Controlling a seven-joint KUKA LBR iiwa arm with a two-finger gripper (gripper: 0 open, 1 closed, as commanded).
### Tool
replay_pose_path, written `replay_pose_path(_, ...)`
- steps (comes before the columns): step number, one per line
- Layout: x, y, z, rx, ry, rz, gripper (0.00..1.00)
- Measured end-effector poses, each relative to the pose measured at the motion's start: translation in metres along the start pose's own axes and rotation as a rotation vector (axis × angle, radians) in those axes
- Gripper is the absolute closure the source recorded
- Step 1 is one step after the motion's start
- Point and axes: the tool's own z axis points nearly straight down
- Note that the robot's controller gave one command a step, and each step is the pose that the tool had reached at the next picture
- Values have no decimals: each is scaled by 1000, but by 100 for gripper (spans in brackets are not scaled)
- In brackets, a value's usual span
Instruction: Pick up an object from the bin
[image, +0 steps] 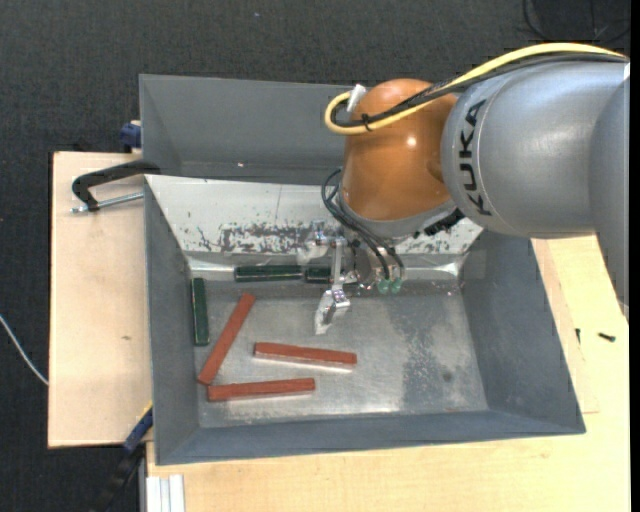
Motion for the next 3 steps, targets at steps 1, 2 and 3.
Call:
replay_pose_path(1,70,-14,89,-1,-16,-45,100)
replay_pose_path(2,70,-14,89,-1,-16,-45,100)
replay_pose_path(3,72,-14,-77,1,-15,-84,100)
